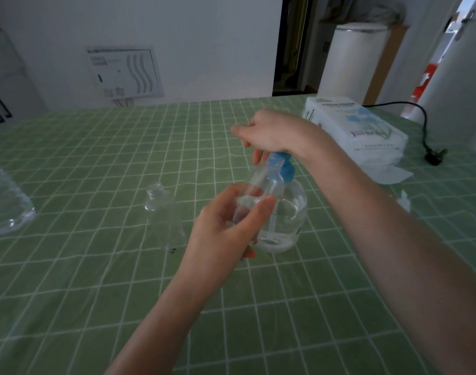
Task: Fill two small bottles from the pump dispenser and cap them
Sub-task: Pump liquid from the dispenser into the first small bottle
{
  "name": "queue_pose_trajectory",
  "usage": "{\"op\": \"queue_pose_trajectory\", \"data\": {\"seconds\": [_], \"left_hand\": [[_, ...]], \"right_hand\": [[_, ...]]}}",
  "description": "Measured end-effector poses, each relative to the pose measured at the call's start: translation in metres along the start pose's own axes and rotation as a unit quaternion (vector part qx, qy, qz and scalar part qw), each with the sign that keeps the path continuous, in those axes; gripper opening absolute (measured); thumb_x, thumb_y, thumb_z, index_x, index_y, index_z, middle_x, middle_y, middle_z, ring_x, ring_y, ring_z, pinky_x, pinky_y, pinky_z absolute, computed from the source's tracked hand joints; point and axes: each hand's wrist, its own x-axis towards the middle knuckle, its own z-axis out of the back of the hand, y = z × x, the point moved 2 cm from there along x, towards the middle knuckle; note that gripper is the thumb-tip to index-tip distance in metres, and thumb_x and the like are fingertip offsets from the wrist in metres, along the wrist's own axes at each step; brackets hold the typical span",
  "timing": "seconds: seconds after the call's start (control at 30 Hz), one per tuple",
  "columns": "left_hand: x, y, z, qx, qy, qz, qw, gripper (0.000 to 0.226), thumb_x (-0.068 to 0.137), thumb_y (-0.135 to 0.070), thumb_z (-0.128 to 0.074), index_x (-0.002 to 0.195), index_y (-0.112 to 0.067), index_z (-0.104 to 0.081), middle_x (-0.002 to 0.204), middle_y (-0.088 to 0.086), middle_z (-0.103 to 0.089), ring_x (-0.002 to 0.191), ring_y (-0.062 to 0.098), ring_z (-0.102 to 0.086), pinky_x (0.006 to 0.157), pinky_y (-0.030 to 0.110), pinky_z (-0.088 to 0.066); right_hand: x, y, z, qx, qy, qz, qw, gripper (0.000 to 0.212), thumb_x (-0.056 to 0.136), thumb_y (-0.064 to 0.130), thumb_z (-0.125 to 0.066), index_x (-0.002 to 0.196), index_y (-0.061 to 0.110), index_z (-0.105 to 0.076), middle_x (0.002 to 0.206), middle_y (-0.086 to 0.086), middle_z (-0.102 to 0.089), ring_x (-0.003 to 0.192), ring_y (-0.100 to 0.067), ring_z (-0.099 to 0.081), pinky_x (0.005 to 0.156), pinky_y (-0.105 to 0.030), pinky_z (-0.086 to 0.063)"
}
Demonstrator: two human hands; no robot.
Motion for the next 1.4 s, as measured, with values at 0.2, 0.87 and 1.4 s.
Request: {"op": "queue_pose_trajectory", "data": {"seconds": [0.2, 0.87, 1.4], "left_hand": [[-0.001, 0.002, 0.001, 0.011, 0.000, 0.003, 1.000, 0.037, 0.065, -0.051, -0.061, 0.092, -0.025, -0.065, 0.056, -0.004, -0.055, 0.047, 0.006, -0.051, 0.045, 0.017, -0.044], [0.000, 0.005, 0.003, 0.012, -0.001, -0.004, 1.000, 0.032, 0.067, -0.050, -0.061, 0.092, -0.029, -0.064, 0.053, -0.013, -0.059, 0.047, 0.002, -0.053, 0.044, 0.016, -0.044], [-0.001, 0.002, 0.002, 0.006, 0.003, -0.019, 1.000, 0.029, 0.071, -0.047, -0.063, 0.093, -0.028, -0.065, 0.057, -0.012, -0.059, 0.049, 0.002, -0.054, 0.045, 0.017, -0.044]], "right_hand": [[-0.001, -0.002, -0.006, 0.009, 0.007, -0.007, 1.000, 0.055, 0.098, 0.047, -0.037, 0.132, 0.006, -0.050, 0.124, -0.014, -0.061, 0.109, -0.027, -0.059, 0.082, -0.032, -0.039], [-0.002, -0.001, -0.005, -0.007, 0.013, -0.008, 1.000, 0.055, 0.099, 0.046, -0.036, 0.133, 0.006, -0.050, 0.131, -0.013, -0.057, 0.114, -0.027, -0.057, 0.084, -0.032, -0.037], [-0.001, -0.001, -0.001, 0.002, 0.008, -0.020, 1.000, 0.052, 0.097, 0.048, -0.038, 0.122, 0.006, -0.058, 0.115, -0.013, -0.066, 0.100, -0.027, -0.064, 0.085, -0.033, -0.045]]}}
